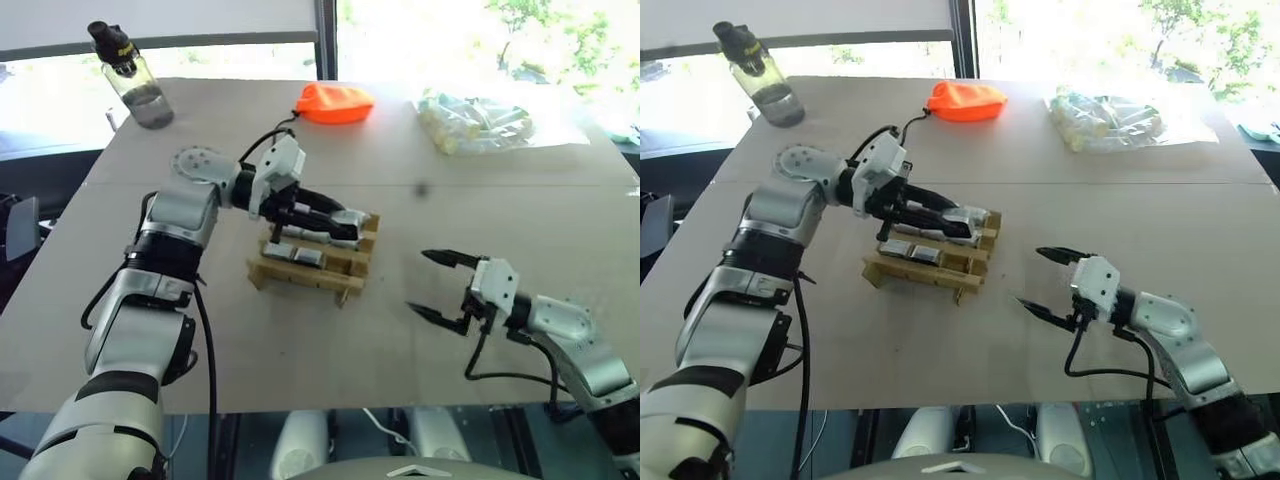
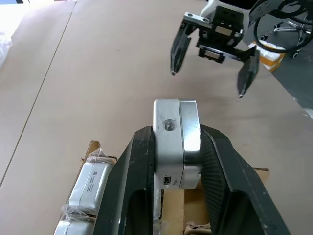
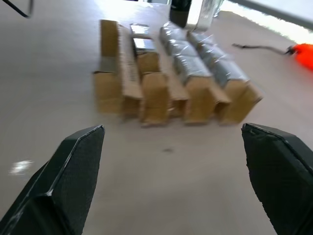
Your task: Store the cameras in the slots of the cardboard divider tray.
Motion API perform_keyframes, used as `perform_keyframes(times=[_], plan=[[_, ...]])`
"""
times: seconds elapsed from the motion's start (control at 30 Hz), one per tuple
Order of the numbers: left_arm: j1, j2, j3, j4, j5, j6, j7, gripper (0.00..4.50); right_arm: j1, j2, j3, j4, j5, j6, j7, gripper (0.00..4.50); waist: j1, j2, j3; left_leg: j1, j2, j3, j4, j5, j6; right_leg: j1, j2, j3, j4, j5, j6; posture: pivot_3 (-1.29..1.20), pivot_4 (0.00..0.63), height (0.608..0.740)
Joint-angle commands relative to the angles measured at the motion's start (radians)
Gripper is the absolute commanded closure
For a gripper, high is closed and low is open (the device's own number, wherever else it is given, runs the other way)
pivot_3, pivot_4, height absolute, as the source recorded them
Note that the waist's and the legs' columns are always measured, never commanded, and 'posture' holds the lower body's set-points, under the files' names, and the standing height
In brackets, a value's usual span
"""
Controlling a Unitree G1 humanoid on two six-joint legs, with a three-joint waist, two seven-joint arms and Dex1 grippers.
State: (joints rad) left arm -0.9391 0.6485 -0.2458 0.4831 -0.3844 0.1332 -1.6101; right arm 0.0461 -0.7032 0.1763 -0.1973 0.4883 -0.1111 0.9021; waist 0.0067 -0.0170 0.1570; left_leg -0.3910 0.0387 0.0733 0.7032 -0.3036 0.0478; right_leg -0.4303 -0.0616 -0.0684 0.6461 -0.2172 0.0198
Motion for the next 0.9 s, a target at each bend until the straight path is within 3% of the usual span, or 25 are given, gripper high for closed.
perform_keyframes(times=[0.03, 0.33, 0.9], plan=[[0.015, 0.028, -0.008, -0.046, -0.053, -0.025, -0.004, 3.78, 0.064, 0.012, -0.060, -0.006, 0.089, 0.019, 0.090, 0.05, 0.004, 0.000, 0.000, 0.000, 0.000, 0.000, 0.000, 0.000, 0.000, 0.000, 0.000, 0.000, 0.000, 0.000, 0.000, 0.00, 0.150, 0.726], [0.086, 0.070, -0.054, -0.097, -0.077, -0.090, -0.004, 3.78, 0.121, 0.120, -0.161, 0.017, 0.199, -0.003, 0.226, 0.05, 0.008, 0.000, 0.000, 0.000, 0.000, 0.000, 0.000, 0.000, 0.000, 0.000, 0.001, 0.000, 0.000, 0.000, 0.000, 0.00, 0.150, 0.726], [0.078, 0.056, -0.102, -0.022, -0.026, -0.197, -0.004, 3.78, 0.131, 0.202, -0.216, 0.031, 0.170, -0.033, 0.299, 0.05, 0.009, 0.000, 0.000, 0.000, -0.001, 0.000, 0.000, 0.000, 0.000, 0.000, 0.001, 0.000, 0.000, 0.000, 0.000, 0.00, 0.150, 0.726]])
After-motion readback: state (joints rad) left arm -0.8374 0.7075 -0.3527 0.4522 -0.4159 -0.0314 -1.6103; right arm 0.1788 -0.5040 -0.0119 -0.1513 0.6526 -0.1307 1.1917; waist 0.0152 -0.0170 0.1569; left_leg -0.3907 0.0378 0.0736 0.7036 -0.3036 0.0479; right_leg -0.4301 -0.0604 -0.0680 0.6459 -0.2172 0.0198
